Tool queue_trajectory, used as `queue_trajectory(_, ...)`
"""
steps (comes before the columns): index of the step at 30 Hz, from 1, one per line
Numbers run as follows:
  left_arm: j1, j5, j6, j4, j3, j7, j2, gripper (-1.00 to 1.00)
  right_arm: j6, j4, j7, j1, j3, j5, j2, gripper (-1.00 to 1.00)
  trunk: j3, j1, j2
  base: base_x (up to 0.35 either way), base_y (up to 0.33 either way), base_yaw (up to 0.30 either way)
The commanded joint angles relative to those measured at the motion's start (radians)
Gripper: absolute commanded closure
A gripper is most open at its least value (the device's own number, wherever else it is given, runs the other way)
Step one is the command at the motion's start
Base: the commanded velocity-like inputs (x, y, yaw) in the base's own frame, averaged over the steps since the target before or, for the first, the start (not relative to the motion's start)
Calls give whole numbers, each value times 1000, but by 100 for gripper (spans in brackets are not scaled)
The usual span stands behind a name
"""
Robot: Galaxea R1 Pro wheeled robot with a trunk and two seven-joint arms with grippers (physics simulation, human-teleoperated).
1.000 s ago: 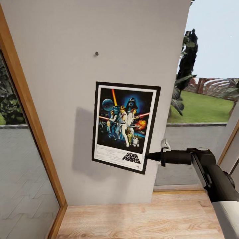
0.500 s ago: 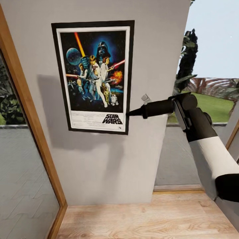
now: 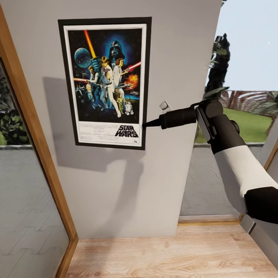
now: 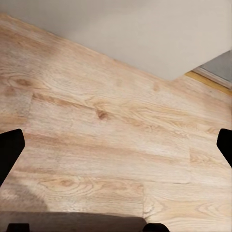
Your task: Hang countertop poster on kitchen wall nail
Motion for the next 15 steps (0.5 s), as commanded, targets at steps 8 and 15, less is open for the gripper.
queue_trajectory(8, 0, 6, -5, 1, -8, -3, 0, -100, 10, 1, 2, 0, 2, -6, -2, 100, 0, 0, -1, 0, 0, 0)
queue_trajectory(15, 0, 6, -5, 1, -7, 1, 2, -100, 10, 2, 2, 1, -1, -7, -3, 100, 0, 0, -1, 0, 0, 0)
